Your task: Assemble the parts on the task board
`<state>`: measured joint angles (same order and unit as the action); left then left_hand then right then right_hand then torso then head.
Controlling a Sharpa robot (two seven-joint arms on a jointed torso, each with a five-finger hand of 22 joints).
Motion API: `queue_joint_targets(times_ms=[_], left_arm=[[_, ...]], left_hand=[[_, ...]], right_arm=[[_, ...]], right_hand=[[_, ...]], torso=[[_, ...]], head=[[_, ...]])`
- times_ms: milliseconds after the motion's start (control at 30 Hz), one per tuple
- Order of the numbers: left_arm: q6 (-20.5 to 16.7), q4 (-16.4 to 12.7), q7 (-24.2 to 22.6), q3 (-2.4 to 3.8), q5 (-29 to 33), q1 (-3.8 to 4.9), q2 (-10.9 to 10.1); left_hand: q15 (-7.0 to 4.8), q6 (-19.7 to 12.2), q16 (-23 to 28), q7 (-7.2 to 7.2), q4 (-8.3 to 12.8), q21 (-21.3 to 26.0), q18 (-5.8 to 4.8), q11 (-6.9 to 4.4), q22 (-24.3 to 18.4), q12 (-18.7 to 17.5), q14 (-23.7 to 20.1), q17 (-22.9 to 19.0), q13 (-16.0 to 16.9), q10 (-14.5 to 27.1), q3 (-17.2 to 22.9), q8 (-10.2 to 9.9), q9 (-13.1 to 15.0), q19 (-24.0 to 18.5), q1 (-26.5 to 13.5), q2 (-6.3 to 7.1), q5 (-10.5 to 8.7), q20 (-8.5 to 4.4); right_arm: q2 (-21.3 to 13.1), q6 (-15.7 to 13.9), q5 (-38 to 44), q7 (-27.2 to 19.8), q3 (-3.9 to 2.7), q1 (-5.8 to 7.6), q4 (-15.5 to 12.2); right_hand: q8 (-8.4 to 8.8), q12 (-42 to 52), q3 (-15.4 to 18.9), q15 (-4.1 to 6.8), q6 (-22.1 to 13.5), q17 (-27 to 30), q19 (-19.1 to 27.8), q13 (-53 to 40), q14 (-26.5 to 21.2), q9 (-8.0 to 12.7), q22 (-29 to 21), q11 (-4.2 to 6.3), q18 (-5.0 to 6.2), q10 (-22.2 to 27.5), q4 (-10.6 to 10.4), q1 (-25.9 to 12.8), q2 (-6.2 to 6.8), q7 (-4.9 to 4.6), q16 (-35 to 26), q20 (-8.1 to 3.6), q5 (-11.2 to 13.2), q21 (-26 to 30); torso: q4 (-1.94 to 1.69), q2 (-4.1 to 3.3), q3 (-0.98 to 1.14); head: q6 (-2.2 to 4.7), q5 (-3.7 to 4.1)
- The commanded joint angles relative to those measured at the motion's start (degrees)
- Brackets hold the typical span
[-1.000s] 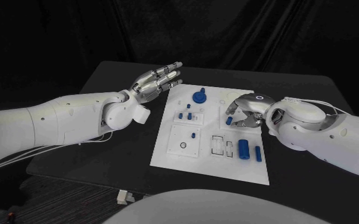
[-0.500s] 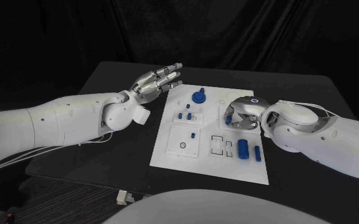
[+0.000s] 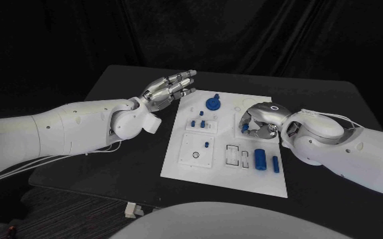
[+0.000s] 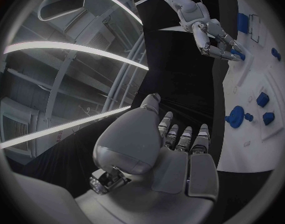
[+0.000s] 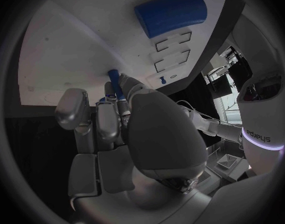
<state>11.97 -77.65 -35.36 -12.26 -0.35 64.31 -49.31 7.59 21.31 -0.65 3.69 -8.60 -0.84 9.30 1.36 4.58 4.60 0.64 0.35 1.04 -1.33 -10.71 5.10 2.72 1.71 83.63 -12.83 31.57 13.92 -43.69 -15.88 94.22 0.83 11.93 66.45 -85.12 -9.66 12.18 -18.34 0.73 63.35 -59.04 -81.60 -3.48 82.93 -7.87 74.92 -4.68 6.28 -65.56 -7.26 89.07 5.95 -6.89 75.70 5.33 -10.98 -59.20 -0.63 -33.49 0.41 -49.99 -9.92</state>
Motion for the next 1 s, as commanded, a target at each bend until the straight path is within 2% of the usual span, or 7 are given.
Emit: queue_joint_targets(times_ms=[33, 300, 400, 567, 733, 833, 1000], left_arm=[[1.0, 0.0, 0.0, 0.05, 0.2, -0.14, 0.1], [0.9, 0.2, 0.5, 0.05, 0.2, -0.21, 0.1], [0.9, 0.2, 0.5, 0.05, 0.2, -0.24, 0.2], [0.9, 0.3, 0.4, 0.05, 0.2, -0.29, 0.3], [0.9, 0.3, 0.4, 0.05, 0.2, -0.33, 0.4], [0.9, 0.3, 0.4, 0.05, 0.2, -0.36, 0.4], [0.9, 0.1, 0.5, 0.05, 0.2, -0.39, 0.3]], left_hand=[[0.39, 0.4, -0.3, 0.08, 0.4, -0.3, 0.99, 0.45, 0.1, 0.4, 0.1, 0.1, 0.1, 0.1, 0.2, 0.4, 0.1, 0.2, 0.2, -0.71, 0.21, 0.43], [0.44, 0.5, -0.4, 0.17, 0.6, -0.3, 1.0, 0.54, 0.2, 0.5, 0.1, 0.1, 0.1, 0.0, 0.3, 0.5, 0.1, 0.3, 0.3, -0.81, 0.28, 0.49], [0.44, 0.5, -0.4, 0.17, 0.6, -0.3, 1.0, 0.54, 0.2, 0.5, 0.1, 0.1, 0.1, 0.0, 0.3, 0.5, 0.1, 0.3, 0.3, -0.81, 0.28, 0.49], [0.46, 0.4, -0.4, 0.19, 0.6, -0.3, 1.0, 0.57, 0.1, 0.5, 0.1, 0.1, 0.1, 0.1, 0.4, 0.5, 0.1, 0.2, 0.4, -0.84, 0.3, 0.51], [0.46, 0.3, -0.4, 0.18, 0.7, -0.3, 1.0, 0.56, 0.0, 0.4, 0.1, 0.1, 0.1, 0.1, 0.4, 0.5, 0.1, 0.2, 0.4, -0.84, 0.3, 0.5], [0.46, 0.4, -0.4, 0.18, 0.7, -0.3, 0.99, 0.56, 0.0, 0.4, 0.1, 0.1, 0.1, 0.1, 0.4, 0.5, 0.1, 0.2, 0.4, -0.85, 0.3, 0.5], [0.45, 0.3, -0.4, 0.17, 0.7, -0.3, 0.99, 0.54, 0.0, 0.4, 0.1, 0.1, 0.1, 0.1, 0.5, 0.5, 0.1, 0.2, 0.4, -0.86, 0.3, 0.48]], right_arm=[[-0.7, -5.1, 0.3, -1.3, -0.05, 0.31, -1.3], [-2.8, -4.4, 0.3, 0.0, -0.05, 4.31, -6.1], [-3.6, -3.5, 0.3, 0.4, -0.06, 5.94, -8.9], [-3.2, -2.1, 0.3, 0.3, -0.06, 7.25, -13.4], [-1.1, -0.2, 0.3, 0.5, -0.06, 6.64, -14.9], [1.2, 0.8, 0.5, 0.7, -0.06, 5.34, -14.7], [6.0, 2.5, 2.6, 0.7, -0.06, 2.76, -12.4]], right_hand=[[-0.48, -0.4, -0.3, 0.43, 0.8, -0.2, 0.0, -0.2, 0.1, -0.6, 7.6, 1.35, -0.6, -2.1, 0.3, 0.3, -0.17, 0.13, 0.3, -0.49, 0.0, -0.5], [-0.37, -1.0, -0.7, 0.54, 0.8, -0.1, -0.1, -0.2, 0.2, -0.9, 7.7, 1.42, -0.64, -2.6, 0.9, 0.7, -0.14, 0.14, 0.2, -0.65, -0.2, -0.7], [-0.08, -1.4, -1.0, 0.5, 0.4, 0.0, -0.1, -0.2, 0.2, -0.9, 7.7, 1.34, -0.66, -2.7, 1.1, 0.8, -0.13, 0.02, 0.0, -0.66, -0.3, -0.7], [0.17, -1.8, -1.1, 0.46, 0.1, -0.2, -0.1, -0.2, 0.2, -1.0, 7.8, 1.29, -0.74, -2.9, 1.3, 0.8, -0.01, -0.06, 0.1, -0.66, -0.5, -1.1], [0.69, -2.2, -1.3, 0.42, -0.5, -0.3, -0.2, -0.2, 0.3, -1.0, 7.8, 1.23, -0.78, -3.1, 1.3, 0.5, 0.2, -0.18, 0.1, -0.64, -0.5, -1.3], [1.68, -2.9, -1.8, 0.45, -1.6, -2.2, -1.1, -0.2, 1.2, -0.8, 8.4, 1.2, -1.21, -3.8, 1.6, 0.4, 0.38, -0.38, 1.1, -0.66, -0.8, -3.8], [1.91, -3.2, -1.9, 0.44, -1.8, -2.9, -1.4, -0.2, 1.5, -0.8, 8.6, 1.16, -1.35, -3.8, 1.7, 0.3, 0.53, -0.43, 1.4, -0.67, -0.7, -4.6]], torso=[[-0.01, 0.0, 0.01], [0.02, 0.05, 0.01], [0.01, 0.06, 0.01], [0.0, 0.05, 0.01], [0.02, 0.1, -0.01], [0.03, 0.1, -0.02], [-0.01, 0.05, -0.02]], head=[[-0.01, -0.33], [-0.01, -0.67], [-0.01, -0.74], [-0.01, -0.92], [-0.01, -1.18], [-0.01, -1.26], [-0.01, -1.08]])
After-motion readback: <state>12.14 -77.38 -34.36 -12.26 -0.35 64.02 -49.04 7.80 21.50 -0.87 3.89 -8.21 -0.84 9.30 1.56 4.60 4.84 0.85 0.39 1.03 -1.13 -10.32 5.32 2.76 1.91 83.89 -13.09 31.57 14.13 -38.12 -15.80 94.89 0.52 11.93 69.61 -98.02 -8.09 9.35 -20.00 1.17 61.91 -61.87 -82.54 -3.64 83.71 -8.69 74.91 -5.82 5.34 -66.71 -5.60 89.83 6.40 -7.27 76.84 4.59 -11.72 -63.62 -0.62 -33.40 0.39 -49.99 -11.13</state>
